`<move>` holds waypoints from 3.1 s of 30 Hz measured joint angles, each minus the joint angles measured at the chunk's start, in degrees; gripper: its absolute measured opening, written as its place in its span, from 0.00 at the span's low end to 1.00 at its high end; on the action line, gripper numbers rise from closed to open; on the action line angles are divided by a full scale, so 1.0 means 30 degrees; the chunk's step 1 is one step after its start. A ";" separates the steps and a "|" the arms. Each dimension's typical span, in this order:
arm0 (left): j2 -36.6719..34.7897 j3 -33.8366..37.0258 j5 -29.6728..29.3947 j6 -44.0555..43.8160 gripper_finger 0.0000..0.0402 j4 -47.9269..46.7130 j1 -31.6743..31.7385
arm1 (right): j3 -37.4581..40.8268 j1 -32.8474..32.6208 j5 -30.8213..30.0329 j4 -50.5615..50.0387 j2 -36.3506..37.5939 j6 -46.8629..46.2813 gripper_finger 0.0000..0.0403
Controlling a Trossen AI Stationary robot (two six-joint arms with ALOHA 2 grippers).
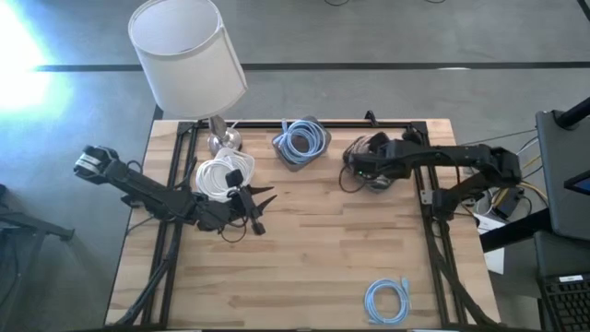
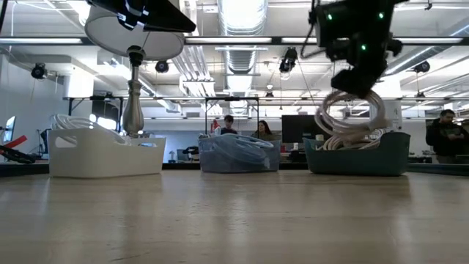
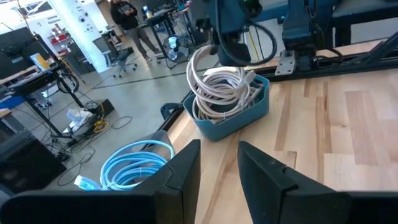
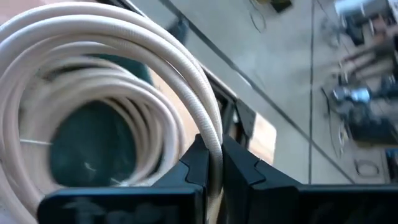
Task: Sort HDMI cables
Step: Put the light brown HDMI cable into the green bin, then put the light blue HDMI cable into the black bin
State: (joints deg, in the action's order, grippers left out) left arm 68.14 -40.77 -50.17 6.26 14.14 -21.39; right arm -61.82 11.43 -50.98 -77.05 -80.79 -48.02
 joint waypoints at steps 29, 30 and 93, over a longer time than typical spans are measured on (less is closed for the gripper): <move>-0.0007 0.0000 -0.0007 -0.0029 0.27 -0.0053 -0.0007 | -0.0097 0.0206 0.1685 0.2321 0.0311 0.3210 0.34; -0.0007 0.0000 -0.0007 -0.0029 0.27 -0.0073 -0.0007 | -0.0409 0.0101 0.2072 0.2330 0.0311 0.3218 0.34; -0.0007 0.0000 0.0073 0.4516 0.27 0.2589 0.2106 | -0.4001 -1.7721 2.1402 0.6248 -0.9718 -0.1834 0.30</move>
State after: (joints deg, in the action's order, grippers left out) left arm 68.12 -40.77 -49.95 19.81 21.91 -15.07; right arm -73.83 -41.74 13.22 -58.31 -109.94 -53.52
